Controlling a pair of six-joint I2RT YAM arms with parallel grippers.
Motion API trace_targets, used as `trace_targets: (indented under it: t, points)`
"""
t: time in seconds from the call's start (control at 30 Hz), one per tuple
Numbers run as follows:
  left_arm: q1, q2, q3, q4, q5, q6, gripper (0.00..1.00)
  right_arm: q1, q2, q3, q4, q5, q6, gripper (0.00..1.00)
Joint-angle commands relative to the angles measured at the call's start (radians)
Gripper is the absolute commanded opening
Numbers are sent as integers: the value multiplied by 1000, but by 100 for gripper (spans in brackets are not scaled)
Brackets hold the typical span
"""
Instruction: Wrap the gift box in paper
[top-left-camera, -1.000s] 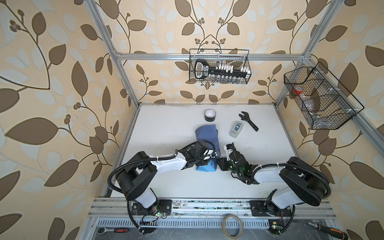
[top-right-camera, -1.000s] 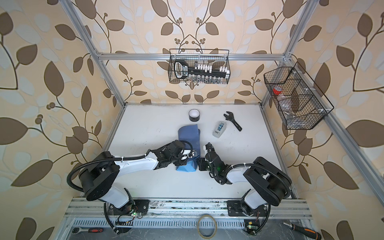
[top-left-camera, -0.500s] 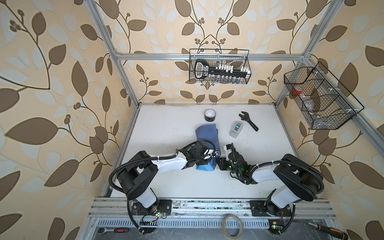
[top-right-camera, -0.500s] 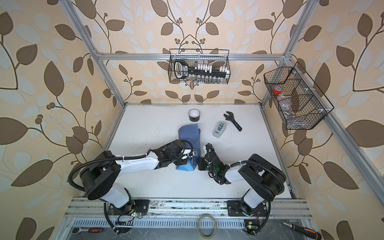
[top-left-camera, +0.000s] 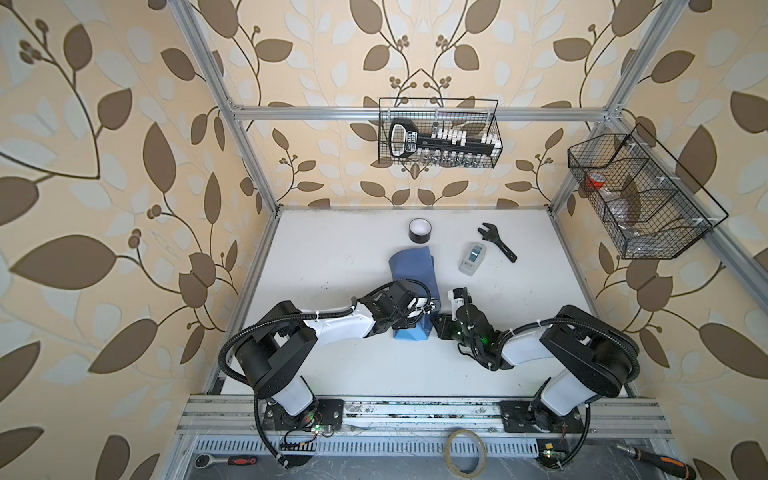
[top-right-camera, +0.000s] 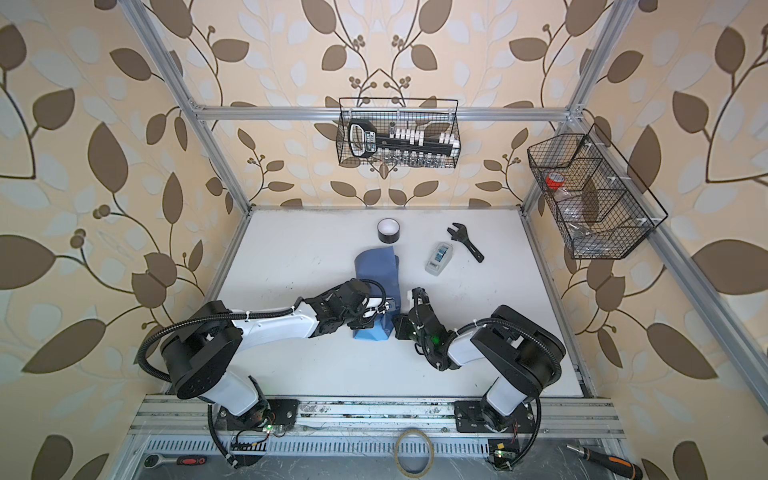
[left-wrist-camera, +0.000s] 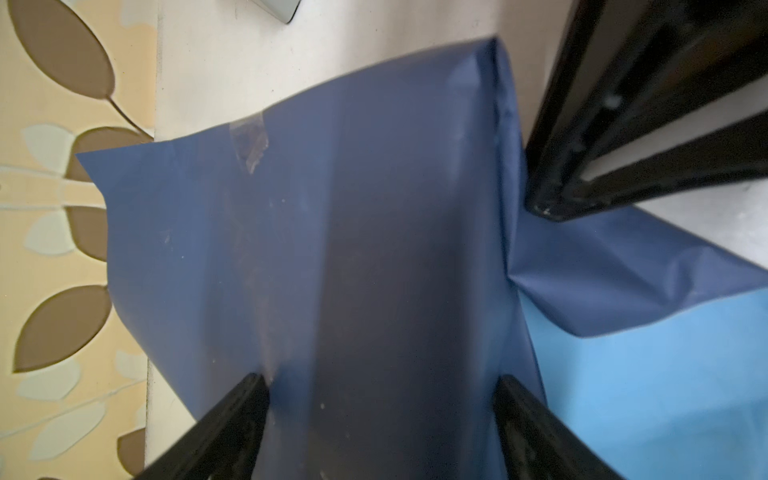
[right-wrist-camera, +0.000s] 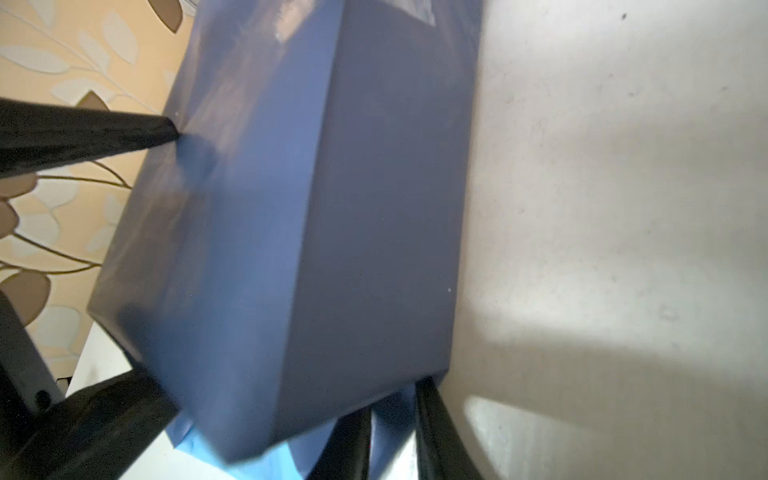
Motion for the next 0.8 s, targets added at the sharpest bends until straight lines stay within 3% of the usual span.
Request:
trace_targets:
  t: [0.0,0.23,0.77]
  points:
    - [-8,24,12,-70,40,45,86,8,-12,-31,87,10,21,21]
    - [-8,24,10,-68,39,43,86,36,-17,-27,121,16,37,21]
    - [-8,28,13,-66,44,42,86,64,169,-25,325,75,190,19]
